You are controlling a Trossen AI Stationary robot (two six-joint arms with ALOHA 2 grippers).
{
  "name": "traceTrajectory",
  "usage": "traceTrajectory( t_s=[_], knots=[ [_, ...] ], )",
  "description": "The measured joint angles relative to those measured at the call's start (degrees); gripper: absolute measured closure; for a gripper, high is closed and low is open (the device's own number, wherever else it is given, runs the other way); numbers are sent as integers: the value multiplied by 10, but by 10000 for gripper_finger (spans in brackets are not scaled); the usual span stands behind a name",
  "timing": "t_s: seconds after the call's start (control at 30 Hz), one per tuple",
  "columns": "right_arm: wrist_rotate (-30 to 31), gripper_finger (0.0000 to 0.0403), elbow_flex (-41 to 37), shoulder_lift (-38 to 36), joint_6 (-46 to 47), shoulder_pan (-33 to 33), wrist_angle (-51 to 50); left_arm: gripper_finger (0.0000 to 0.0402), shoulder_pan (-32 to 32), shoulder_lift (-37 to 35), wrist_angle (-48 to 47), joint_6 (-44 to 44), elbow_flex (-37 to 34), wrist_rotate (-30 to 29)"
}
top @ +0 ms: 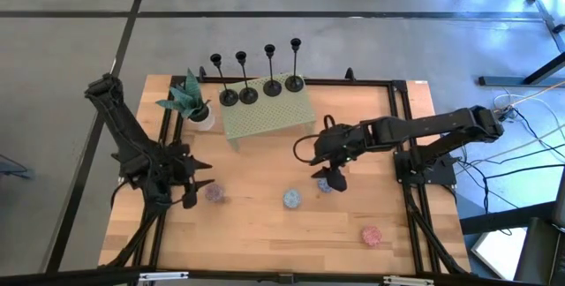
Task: Pick & Place candle stick holders
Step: Put the brown scented candle on the shelf
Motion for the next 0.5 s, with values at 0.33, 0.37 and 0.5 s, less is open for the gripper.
traceTrajectory(
  t_s=[0.33, 0.37, 0.5],
  knots=[
    [59, 199, -11, 0, -78, -1, 140, 192, 20, 0, 3, -51, 0, 110],
    [61, 199, -11, 0, -78, -1, 146, 192, 22, 0, 3, -48, 0, 117],
    [61, 199, -11, 0, -79, -1, 163, 192, 33, 0, 3, -46, 0, 110]
  ],
)
